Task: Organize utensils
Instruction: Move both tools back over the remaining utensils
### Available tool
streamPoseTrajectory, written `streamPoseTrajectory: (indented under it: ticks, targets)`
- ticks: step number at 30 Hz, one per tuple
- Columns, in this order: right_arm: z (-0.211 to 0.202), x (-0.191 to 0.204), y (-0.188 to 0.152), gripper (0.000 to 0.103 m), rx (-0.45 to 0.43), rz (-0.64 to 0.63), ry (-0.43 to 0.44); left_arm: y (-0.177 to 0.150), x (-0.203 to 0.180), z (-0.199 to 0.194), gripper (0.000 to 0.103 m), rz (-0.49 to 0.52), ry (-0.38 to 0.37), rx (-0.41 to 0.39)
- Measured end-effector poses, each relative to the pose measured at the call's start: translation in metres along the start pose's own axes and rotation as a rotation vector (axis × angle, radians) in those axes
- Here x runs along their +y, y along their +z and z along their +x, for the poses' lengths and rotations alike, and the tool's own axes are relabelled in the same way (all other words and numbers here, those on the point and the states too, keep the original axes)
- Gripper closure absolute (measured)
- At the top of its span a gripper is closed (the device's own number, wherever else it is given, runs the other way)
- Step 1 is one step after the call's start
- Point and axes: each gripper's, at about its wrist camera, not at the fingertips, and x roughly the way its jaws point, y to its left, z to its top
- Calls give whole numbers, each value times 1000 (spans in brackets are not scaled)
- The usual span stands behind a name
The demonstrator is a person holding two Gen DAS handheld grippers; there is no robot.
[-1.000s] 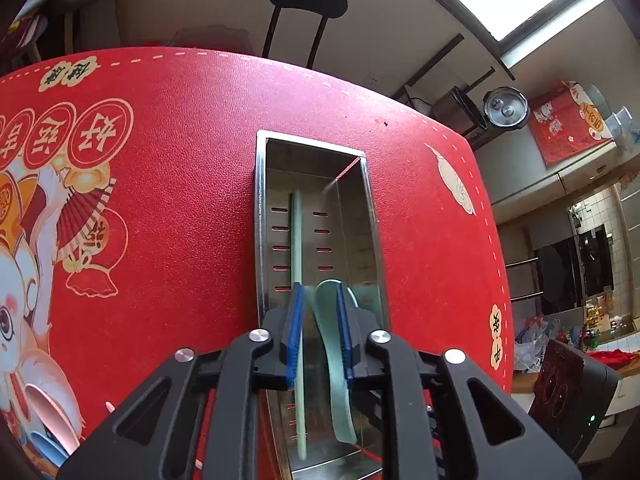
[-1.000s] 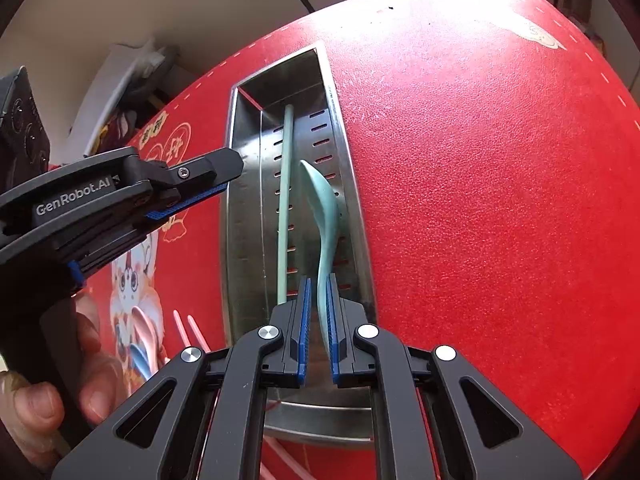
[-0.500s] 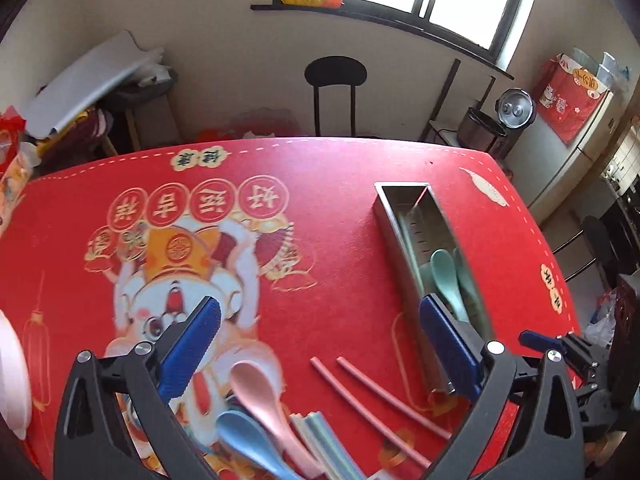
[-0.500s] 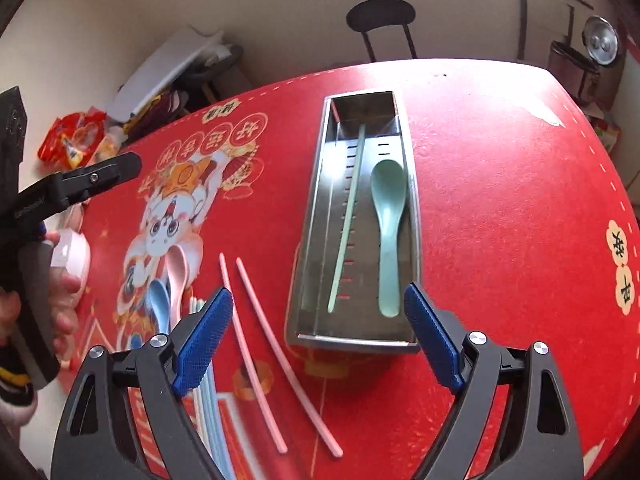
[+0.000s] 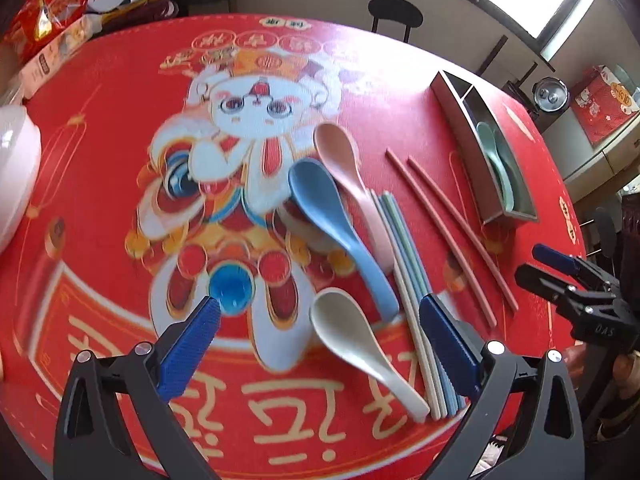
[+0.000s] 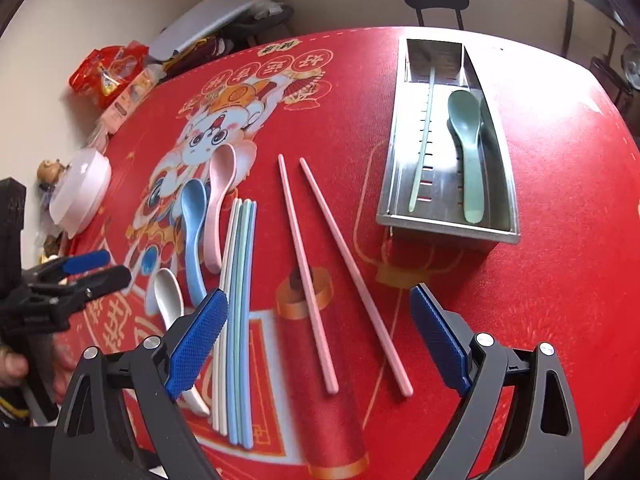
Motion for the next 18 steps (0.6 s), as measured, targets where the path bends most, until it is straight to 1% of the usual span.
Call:
streamPoseTrajectory:
  ticks: [2, 3, 5, 6, 9, 10, 13, 14, 15, 16, 18]
  targets:
    - [4, 3, -3, 14, 19, -5, 13, -13, -3, 6, 6, -4, 7, 30]
    - [5, 4, -4, 14, 26, -9, 13, -19, -4, 9, 6, -19, -6, 48]
    - [6, 6, -7, 14, 32, -20, -17, -30, -4, 15, 6, -58, -24, 74]
    - [6, 7, -8, 14, 37, -25, -27, -35, -5, 16, 6, -60, -25, 84]
    - [8, 6, -13, 14, 61, -21, -33, -42, -8, 17, 6, -60, -16, 89]
    - [10, 5, -15, 14, 78, -13, -31, -44, -7, 16, 6, -68, -14, 87]
    - [13, 6, -20, 14, 94, -20, -16, -47, -4, 15, 6, -100, -24, 96]
    - [14, 8, -21, 14, 100, -32, -12, -49, -3, 16, 8, -113, -30, 106]
    - [15, 9, -23, 14, 103, -39, -14, -49, -2, 17, 14, -125, -44, 111]
    - [15, 8, -23, 14, 106, -39, -15, -49, -2, 18, 18, -134, -60, 118]
    - [16, 7, -25, 14, 112, -29, 4, -50, -3, 21, 32, -144, -88, 134]
